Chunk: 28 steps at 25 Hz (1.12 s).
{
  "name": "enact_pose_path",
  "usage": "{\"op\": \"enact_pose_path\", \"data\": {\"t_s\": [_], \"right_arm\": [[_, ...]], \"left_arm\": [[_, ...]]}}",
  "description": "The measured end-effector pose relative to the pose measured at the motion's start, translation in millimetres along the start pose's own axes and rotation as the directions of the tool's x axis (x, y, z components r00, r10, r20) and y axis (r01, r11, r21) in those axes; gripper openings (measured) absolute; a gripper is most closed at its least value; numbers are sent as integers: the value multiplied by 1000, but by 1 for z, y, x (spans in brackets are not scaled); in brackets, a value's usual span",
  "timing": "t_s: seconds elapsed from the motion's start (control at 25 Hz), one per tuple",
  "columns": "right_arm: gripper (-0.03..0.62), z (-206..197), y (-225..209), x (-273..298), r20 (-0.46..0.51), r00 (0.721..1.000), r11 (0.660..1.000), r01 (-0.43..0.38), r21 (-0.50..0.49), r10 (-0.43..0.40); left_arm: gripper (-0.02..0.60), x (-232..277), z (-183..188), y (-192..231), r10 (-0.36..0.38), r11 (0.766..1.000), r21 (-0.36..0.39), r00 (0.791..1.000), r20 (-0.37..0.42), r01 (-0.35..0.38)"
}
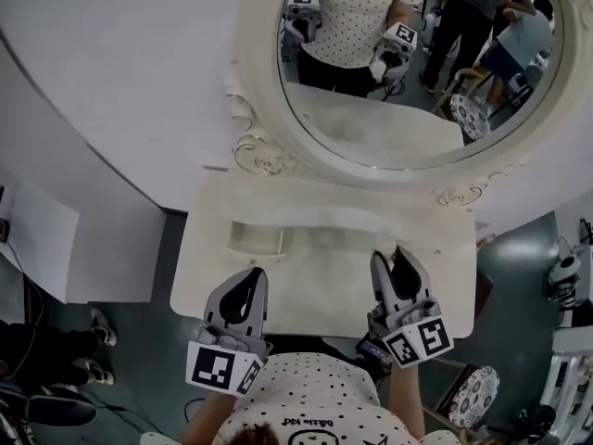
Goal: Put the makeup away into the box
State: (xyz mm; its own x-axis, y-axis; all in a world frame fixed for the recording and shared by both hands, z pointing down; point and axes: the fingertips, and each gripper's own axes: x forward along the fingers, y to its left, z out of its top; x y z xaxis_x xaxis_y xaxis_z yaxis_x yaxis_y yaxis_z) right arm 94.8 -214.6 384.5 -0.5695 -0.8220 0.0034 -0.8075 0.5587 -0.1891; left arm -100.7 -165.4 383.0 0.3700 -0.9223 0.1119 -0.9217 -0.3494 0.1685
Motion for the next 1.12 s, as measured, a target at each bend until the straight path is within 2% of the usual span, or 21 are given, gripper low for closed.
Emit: {"op": "enact_pose_path", "data": {"t_s": [0.2,0.44,0.84,1.12], "right_arm": [[130,52,7,-46,162,984,998,70,1,-69],[129,54,17,-75,145,981,991,131,-15,-127],[129,72,50,-51,177,983,993,60,-104,-41],[130,53,77,-7,48,998,970,-32,-240,44]], "left_arm": [[5,-4,8,3,-17,1000,17,1000,21,16],[5,-10,17,2,-26,999,29,999,40,25],[5,-26,26,13,-18,999,42,997,69,15],[5,-40,26,28,20,999,37,997,74,-23]]}}
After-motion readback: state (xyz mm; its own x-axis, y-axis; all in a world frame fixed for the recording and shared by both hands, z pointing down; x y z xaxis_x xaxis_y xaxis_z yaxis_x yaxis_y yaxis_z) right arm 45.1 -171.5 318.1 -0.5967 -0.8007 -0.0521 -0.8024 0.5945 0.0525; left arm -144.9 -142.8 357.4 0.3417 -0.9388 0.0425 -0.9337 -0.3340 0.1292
